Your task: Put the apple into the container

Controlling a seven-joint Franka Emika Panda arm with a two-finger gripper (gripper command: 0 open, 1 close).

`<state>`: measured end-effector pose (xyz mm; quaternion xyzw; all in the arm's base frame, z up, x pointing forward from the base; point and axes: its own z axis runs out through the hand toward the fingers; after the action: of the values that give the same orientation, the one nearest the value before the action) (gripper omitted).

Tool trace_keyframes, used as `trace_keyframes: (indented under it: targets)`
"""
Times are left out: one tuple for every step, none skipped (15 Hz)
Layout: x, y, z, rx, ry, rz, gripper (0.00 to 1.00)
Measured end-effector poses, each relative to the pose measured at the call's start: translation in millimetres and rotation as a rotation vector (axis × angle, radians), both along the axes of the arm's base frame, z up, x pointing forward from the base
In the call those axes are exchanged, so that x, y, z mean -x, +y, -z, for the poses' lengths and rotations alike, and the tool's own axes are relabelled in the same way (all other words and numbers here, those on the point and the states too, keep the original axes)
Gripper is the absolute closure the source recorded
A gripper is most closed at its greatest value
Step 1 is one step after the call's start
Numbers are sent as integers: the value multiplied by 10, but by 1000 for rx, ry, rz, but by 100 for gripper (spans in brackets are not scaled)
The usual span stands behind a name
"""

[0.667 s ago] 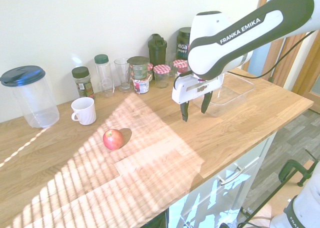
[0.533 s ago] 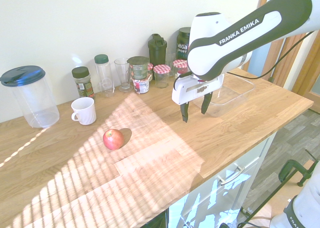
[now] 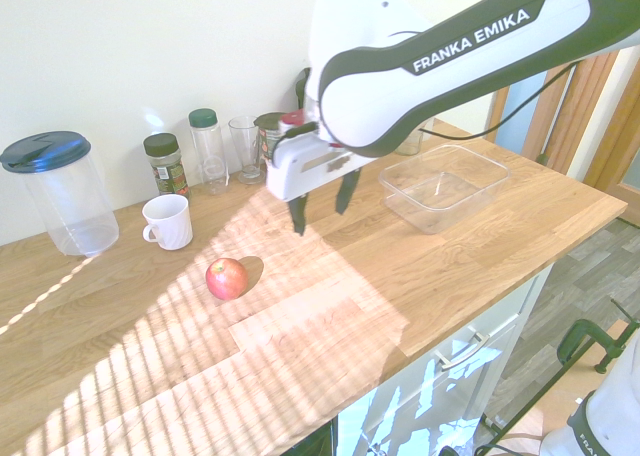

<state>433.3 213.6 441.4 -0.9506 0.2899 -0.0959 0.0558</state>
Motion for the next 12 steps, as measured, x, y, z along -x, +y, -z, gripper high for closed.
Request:
trace_keyframes:
  targets:
    - [-79,212,65,5,0,-31,0]
    - [-195,362,143,17,5,-53,0]
    - [-324,484,223,29,9,-72,0]
    - [-437,588,306,41,13,-91,0]
    - [-516,692,390,46,19,-108,0]
    - [-567,793,459,47,28,-125,0]
    - [-595,890,524,49,36,-137,0]
    - [-607,951,575,57,43,-148,0]
    - [-613,983,619,66,45,-155,0]
    - [-616,990,657,78,45,-158,0]
    - [-622,986,691,89,46,-160,0]
    - [-625,987,733,99,47,-162,100]
